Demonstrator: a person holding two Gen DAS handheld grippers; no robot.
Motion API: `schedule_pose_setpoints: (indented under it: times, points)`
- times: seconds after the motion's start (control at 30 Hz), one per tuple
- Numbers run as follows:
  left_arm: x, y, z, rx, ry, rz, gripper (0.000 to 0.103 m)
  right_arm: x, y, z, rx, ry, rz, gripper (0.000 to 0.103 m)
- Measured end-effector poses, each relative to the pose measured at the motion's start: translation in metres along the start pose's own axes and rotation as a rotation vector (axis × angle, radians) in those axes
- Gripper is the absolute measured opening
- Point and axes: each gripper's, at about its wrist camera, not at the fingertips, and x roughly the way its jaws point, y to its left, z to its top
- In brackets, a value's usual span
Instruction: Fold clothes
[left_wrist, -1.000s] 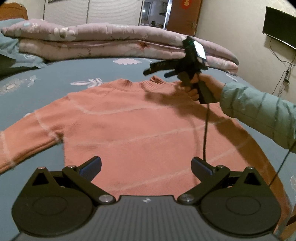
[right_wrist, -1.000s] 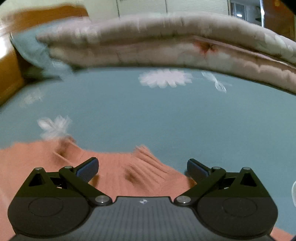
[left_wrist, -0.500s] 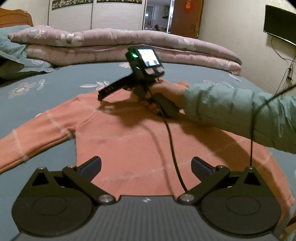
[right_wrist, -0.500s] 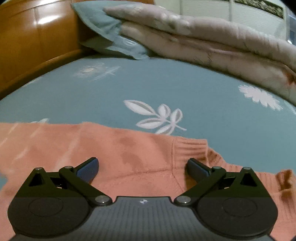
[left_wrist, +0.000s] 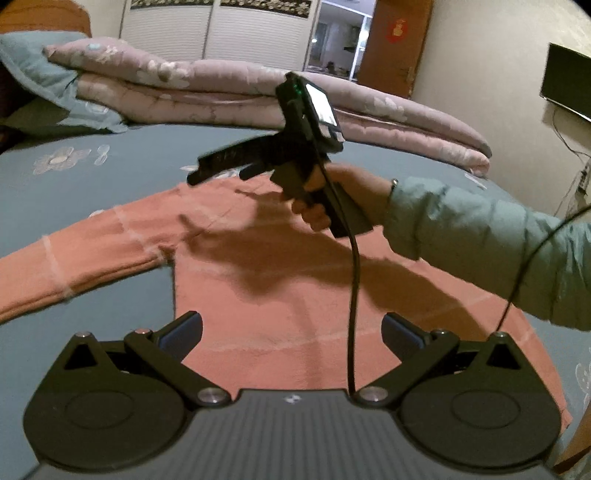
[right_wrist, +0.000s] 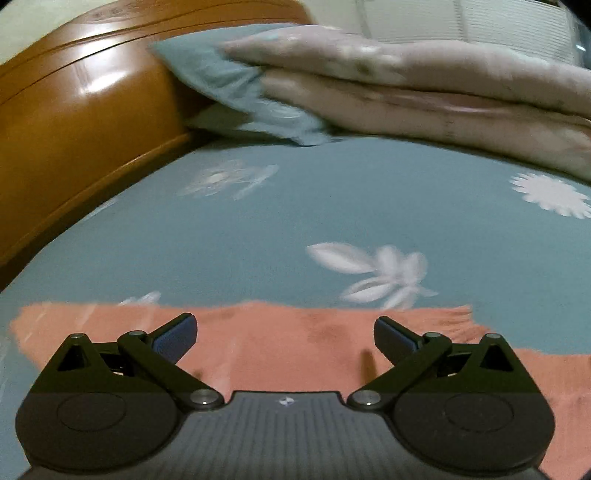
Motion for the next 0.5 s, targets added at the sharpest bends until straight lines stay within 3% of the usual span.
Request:
schedule_pose_setpoints:
  times: [0.13,0.2,0.4,0.5]
  points:
    - [0.000,-0.001,-0.006,-0.006,0.008,-0.008,0.102,0.032,0.031,-0.018,-0.144,0.073,-0.066,0.103]
    - [-0.001,-0.001,-0.009,0.004,0.017,-0.008,0.102,0.045,0.040,-0.017,-0.184,0.056,-0.093,0.103]
    - [-0.008,0.006,-0.015,-0.004,0.032,-0.002,0.102,0.053,0.045,0.010,-0.125,0.078,-0.104,0.103]
    - [-0.015,0.014,-0.017,-0.031,0.012,-0.021,0.102,0.029,0.065,0.002,-0.137,0.020,-0.021,0.103]
